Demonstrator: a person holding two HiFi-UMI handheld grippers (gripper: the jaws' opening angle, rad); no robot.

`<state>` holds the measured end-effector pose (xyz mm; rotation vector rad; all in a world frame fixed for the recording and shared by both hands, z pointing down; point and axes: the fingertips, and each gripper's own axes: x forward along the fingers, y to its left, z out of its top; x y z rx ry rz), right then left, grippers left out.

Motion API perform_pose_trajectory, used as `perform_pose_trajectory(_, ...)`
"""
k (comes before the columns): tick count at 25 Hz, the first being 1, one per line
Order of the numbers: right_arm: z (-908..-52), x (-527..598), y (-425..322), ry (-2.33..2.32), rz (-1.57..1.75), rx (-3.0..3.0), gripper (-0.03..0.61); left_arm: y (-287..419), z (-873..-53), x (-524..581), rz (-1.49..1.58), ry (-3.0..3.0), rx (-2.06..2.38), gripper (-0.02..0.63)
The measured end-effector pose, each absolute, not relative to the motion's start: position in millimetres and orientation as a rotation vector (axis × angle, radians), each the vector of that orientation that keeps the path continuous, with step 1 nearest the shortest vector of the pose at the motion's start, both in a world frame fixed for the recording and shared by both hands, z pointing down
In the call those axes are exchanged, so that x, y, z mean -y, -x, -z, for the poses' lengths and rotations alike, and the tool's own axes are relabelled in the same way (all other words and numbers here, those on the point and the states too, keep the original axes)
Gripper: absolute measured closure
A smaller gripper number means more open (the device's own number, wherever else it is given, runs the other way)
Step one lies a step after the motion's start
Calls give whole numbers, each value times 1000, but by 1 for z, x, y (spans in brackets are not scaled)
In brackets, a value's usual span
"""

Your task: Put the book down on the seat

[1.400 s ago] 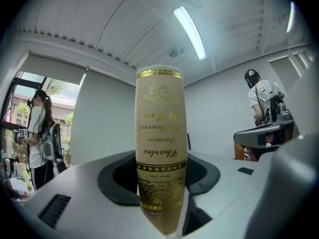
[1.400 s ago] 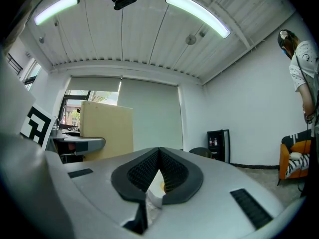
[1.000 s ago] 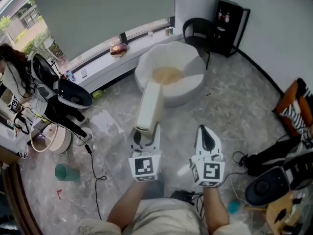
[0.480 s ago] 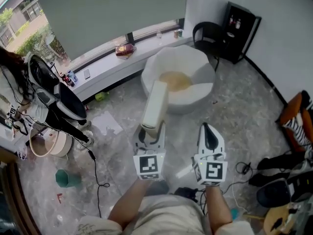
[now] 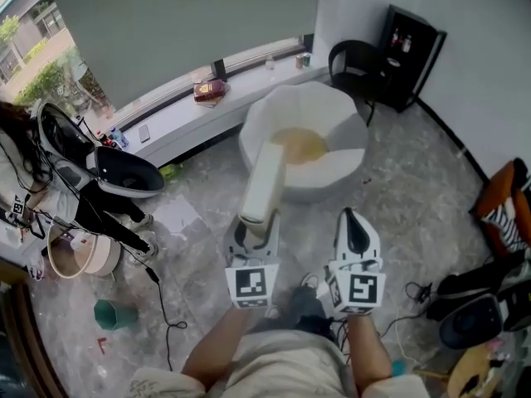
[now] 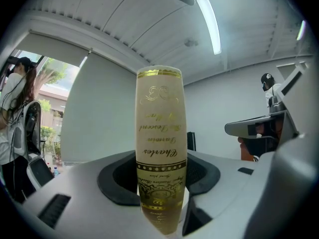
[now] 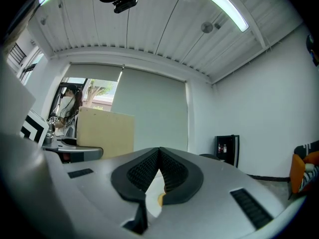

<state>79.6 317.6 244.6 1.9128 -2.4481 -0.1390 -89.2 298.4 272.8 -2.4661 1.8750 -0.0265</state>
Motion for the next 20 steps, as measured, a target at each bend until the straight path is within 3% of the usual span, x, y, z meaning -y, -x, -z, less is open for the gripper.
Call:
perform_pose_trajectory(8, -250, -224, -113, -1918, 93, 2473, 575, 60, -282, -212, 54, 2472, -1899, 390)
perform_pose_trajectory(20, -241, -89, -203, -1880, -9, 2516, 575, -38, -260, -84, 110, 2464, -1910, 390)
